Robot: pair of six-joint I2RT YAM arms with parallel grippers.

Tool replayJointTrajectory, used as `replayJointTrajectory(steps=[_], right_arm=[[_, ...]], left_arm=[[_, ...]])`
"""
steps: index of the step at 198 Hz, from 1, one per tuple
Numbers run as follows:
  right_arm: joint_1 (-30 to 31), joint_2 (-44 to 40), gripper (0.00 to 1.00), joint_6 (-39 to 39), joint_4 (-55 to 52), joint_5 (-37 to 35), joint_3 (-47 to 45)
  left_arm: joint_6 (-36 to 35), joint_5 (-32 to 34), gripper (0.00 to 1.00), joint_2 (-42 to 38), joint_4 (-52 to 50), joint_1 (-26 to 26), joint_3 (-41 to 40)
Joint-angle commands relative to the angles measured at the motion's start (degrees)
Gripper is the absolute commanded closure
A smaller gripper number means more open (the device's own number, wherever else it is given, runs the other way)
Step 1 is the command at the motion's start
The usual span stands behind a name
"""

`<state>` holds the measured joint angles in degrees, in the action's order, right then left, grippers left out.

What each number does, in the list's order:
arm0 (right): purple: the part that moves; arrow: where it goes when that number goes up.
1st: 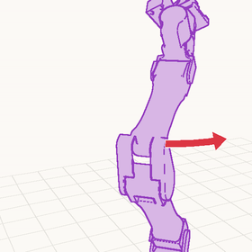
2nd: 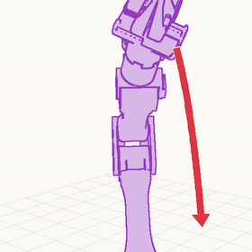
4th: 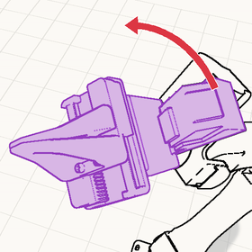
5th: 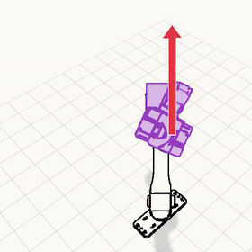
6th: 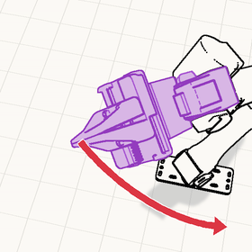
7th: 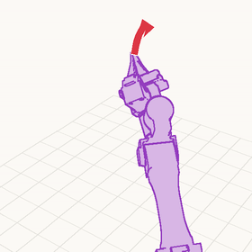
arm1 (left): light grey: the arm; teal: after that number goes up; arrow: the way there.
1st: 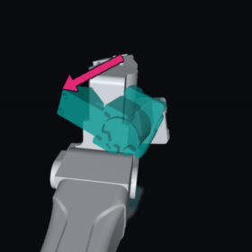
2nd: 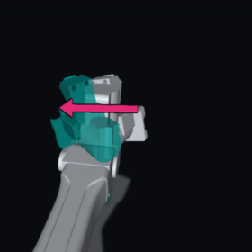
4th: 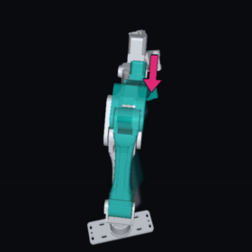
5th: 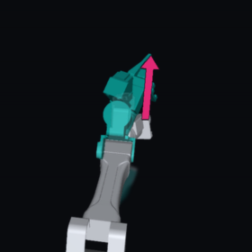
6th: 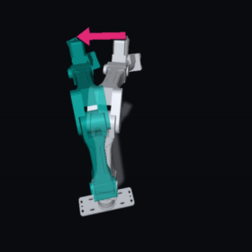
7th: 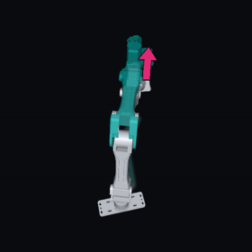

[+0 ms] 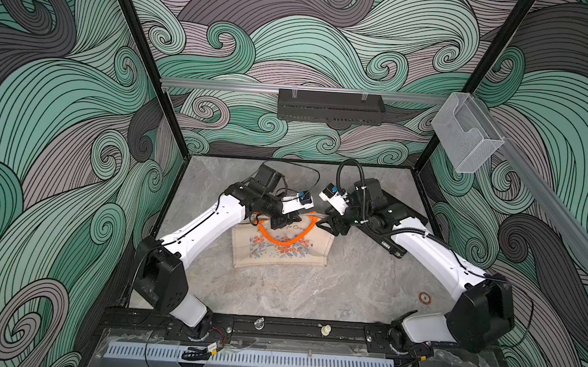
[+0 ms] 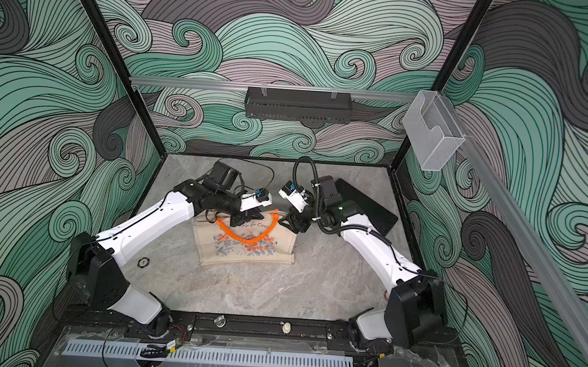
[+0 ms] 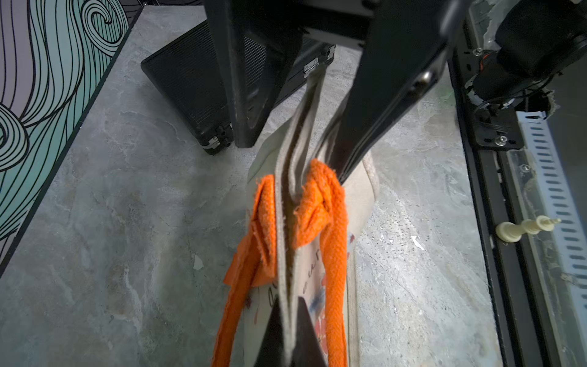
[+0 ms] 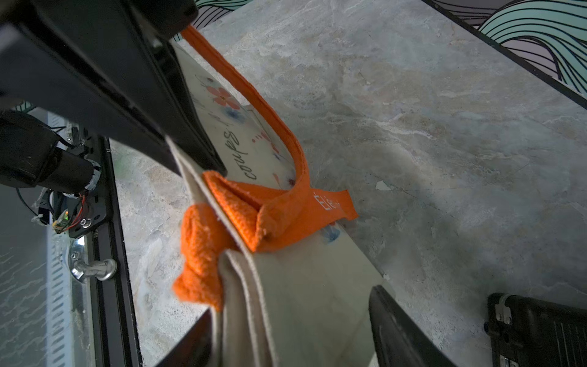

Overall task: Put away the canvas bag
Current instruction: Press the canvas bag at the center of the board.

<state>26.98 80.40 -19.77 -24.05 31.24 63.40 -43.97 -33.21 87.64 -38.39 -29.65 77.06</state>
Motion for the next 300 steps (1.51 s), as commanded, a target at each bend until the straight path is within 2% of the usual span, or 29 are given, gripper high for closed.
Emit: replayJointTrajectory(steps=[1,23,34,64,80,102,129,168,182,201,208,213,220,233,238,245,258,275,300], right_arm=[[-1.0,-3.1,0.25,2.7,15.4,2.1,-5.5],[-1.3,-6.3,0.16,5.0,30.5,2.5,-14.9],[-1.9,-6.8,0.15,6.7,35.5,3.5,-17.6],[-3.1,-4.2,0.17,7.5,36.6,7.6,-17.3],[-3.1,-2.7,0.18,7.7,40.7,10.2,-18.1],[-3.4,-2.0,0.19,4.9,45.0,10.2,-19.7],[-4.6,-1.0,0.21,3.3,44.6,13.0,-19.1],[-4.9,-0.6,0.39,3.4,40.9,15.2,-19.2],[-4.8,-0.1,0.64,4.2,41.0,17.1,-19.5],[-4.8,1.4,0.91,6.9,39.5,18.5,-17.6],[-4.8,1.9,1.00,6.5,37.2,19.1,-16.4],[-4.8,2.2,1.00,6.6,36.2,19.3,-15.8],[-4.8,2.5,1.00,6.8,35.5,19.2,-15.3],[-4.7,2.9,1.00,6.6,35.2,18.7,-15.2],[-4.7,2.9,1.00,6.6,35.1,18.3,-15.3],[-4.6,2.9,1.00,6.2,35.0,18.3,-15.4],[-4.5,2.9,1.00,6.1,35.4,17.7,-15.6],[-4.5,3.0,1.00,6.1,35.5,17.6,-15.6],[-4.2,2.8,1.00,5.8,35.3,17.1,-15.7]], left_arm=[[-0.3,-7.9,1.00,-3.0,-1.9,3.2,0.4],[-0.7,-10.2,1.00,-4.0,-0.8,4.2,-0.7],[-1.0,-10.8,1.00,-4.1,-1.5,4.5,-0.6],[-2.8,-11.4,1.00,-4.9,-3.3,4.8,-1.2],[-3.5,-13.3,1.00,-5.5,-2.9,4.9,-2.1],[-4.9,-15.3,1.00,-4.8,-5.9,5.4,-1.2],[-7.2,-17.2,1.00,-2.9,-9.9,6.1,0.2],[-5.0,-15.1,1.00,-2.8,-7.0,7.1,0.3],[-4.6,-15.1,1.00,-2.7,-4.7,7.1,-0.6],[-3.8,-13.1,1.00,-2.1,-3.8,7.2,-0.4],[-3.2,-11.9,1.00,-2.0,-3.1,7.2,-0.4],[-2.6,-10.8,1.00,-2.1,-2.4,7.2,-0.3],[-2.3,-9.8,0.92,-2.1,-1.7,7.2,-0.3],[0.8,-7.5,0.61,-2.6,0.8,7.0,-0.1],[2.4,-6.6,0.44,-2.7,1.8,6.8,0.2],[4.6,-5.6,0.34,-2.8,3.0,6.3,0.9],[8.4,-3.3,0.26,-2.8,5.4,5.2,2.2],[8.3,-0.5,0.17,-1.8,5.3,2.4,4.0],[7.2,3.9,0.15,2.5,2.9,-0.9,7.7]])
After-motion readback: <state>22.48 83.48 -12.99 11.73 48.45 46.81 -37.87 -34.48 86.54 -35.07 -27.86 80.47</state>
